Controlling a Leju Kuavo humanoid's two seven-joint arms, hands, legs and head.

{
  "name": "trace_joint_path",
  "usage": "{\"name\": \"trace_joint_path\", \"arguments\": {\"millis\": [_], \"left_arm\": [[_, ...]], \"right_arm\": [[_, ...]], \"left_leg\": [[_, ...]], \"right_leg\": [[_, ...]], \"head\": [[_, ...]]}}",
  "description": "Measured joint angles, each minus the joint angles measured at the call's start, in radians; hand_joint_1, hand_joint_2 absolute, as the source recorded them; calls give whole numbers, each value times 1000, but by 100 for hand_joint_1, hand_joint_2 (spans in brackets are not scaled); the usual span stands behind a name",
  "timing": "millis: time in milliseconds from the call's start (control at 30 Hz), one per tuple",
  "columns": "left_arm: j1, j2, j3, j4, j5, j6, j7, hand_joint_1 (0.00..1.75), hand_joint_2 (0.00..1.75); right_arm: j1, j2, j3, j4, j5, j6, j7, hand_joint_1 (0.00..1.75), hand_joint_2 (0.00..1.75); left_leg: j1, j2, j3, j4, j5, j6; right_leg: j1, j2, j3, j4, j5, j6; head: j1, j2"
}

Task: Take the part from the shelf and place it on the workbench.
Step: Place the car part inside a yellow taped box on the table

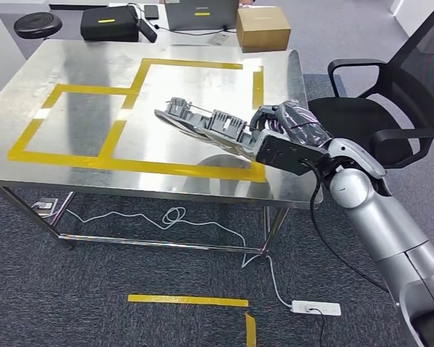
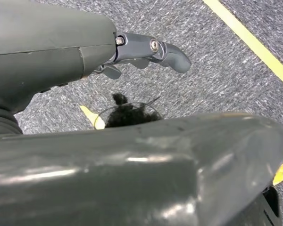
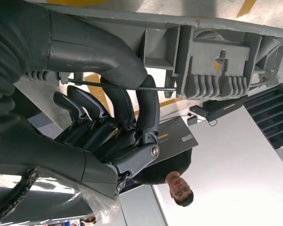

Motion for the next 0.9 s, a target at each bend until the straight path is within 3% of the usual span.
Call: {"name": "trace_joint_path", "arguments": {"millis": [100,133,233,267,300,367,433,500,600,667,733,767,800,833,900], "left_arm": [[-4,5,0,9,0,2,0,0,0],[-5,6,0,11,0,2,0,0,0],[-8,8,0,18,-1,3,0,0,0],[-8,8,0,20,-1,3,0,0,0],[-9,8,1,21,-1,3,0,0,0],[-9,8,1,24,-1,3,0,0,0],[-11,9,1,29,-1,6,0,0,0],[-13,10,1,35,-2,8,1,0,0],[-15,15,1,43,-3,14,1,0,0],[-17,17,1,48,-4,20,1,0,0],[-17,17,1,52,-7,27,1,0,0],[-16,17,1,53,-9,31,1,0,0],[-15,17,1,55,-10,36,1,0,0],[-14,16,1,56,-11,40,1,0,0],[-14,13,1,57,-11,43,1,0,0]], "right_arm": [[-2,0,-1,-1,-1,0,0,175,175],[-4,0,-1,-1,-1,0,-1,175,175],[-1,0,0,-1,-2,0,-2,175,175],[1,0,0,-1,-2,0,-2,175,175],[2,-1,0,-1,-2,0,-2,175,175],[2,-2,0,0,-2,0,-2,175,175],[0,-2,0,0,-2,0,-3,175,175],[-1,-2,0,0,-3,0,-4,175,175],[-1,-3,-1,-1,-3,0,-5,175,175],[-2,-3,0,-2,-3,0,-5,175,175],[2,-3,0,-2,-3,0,-5,175,175],[5,-3,0,-2,-3,0,-5,175,175],[7,-3,0,-2,-3,0,-4,175,175],[9,-3,0,-2,-3,0,-3,175,175],[10,-3,0,-1,-3,0,-2,175,175]], "left_leg": [[6,4,6,-14,7,15],[7,6,8,-19,10,20],[1,10,7,-19,9,27],[-2,10,8,-18,7,28],[-5,9,10,-17,5,29],[-8,8,15,-14,-3,27],[-12,8,13,-8,-11,19],[-11,9,6,-4,-11,10],[-10,11,-1,11,-26,-8],[-4,11,-42,95,-66,-21],[6,11,-114,226,-108,-31],[11,11,-140,267,-110,-36],[16,11,-150,272,-90,-40],[20,12,-142,236,-50,-45],[25,11,-100,115,34,-56]], "right_leg": [[2,-2,-20,26,-18,1],[5,-3,-47,73,-40,-3],[18,-4,-168,284,-107,-17],[22,-4,-195,318,-103,-22],[26,-4,-205,315,-81,-28],[36,-5,-173,202,5,-46],[45,-7,-126,89,55,-61],[51,-7,-110,56,50,-68],[45,-5,-100,41,46,-78],[40,-7,-90,34,43,-85],[39,-7,-84,34,36,-89],[37,-7,-79,34,32,-89],[35,-6,-72,35,28,-87],[32,-5,-64,37,24,-83],[27,-3,-51,41,11,-70]], "head": [[3,0],[5,0],[8,0],[8,0],[8,0],[8,0],[9,0],[8,0],[5,0],[-2,0],[-8,0],[-9,0],[-10,0],[-10,0],[-13,0]]}}
